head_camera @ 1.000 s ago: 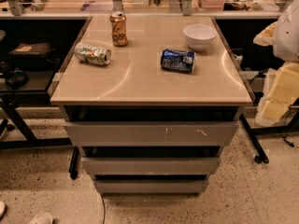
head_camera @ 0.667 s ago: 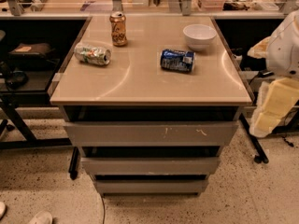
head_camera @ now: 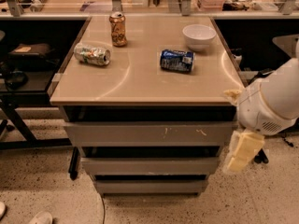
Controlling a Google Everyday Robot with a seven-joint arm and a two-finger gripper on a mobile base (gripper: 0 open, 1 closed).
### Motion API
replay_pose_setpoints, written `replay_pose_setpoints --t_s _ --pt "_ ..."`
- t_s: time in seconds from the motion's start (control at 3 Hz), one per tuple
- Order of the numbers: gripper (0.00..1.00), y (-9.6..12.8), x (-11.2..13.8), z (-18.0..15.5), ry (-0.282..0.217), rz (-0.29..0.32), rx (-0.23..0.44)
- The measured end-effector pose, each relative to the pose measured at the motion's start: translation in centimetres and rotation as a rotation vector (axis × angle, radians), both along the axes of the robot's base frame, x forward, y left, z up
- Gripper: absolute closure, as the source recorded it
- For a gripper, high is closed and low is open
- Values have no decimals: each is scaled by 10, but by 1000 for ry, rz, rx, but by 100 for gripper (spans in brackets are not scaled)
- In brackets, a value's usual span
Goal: Open top drawer
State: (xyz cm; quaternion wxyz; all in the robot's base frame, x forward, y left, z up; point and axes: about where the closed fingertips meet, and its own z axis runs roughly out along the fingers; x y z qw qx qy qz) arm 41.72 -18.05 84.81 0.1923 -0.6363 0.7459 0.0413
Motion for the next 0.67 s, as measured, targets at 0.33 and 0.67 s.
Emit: replay_pose_setpoints --t_s 0.33,0.67 --pt "0 9 9 -56 -45 65 69" --pt "0 9 17 -54 -81 72 63"
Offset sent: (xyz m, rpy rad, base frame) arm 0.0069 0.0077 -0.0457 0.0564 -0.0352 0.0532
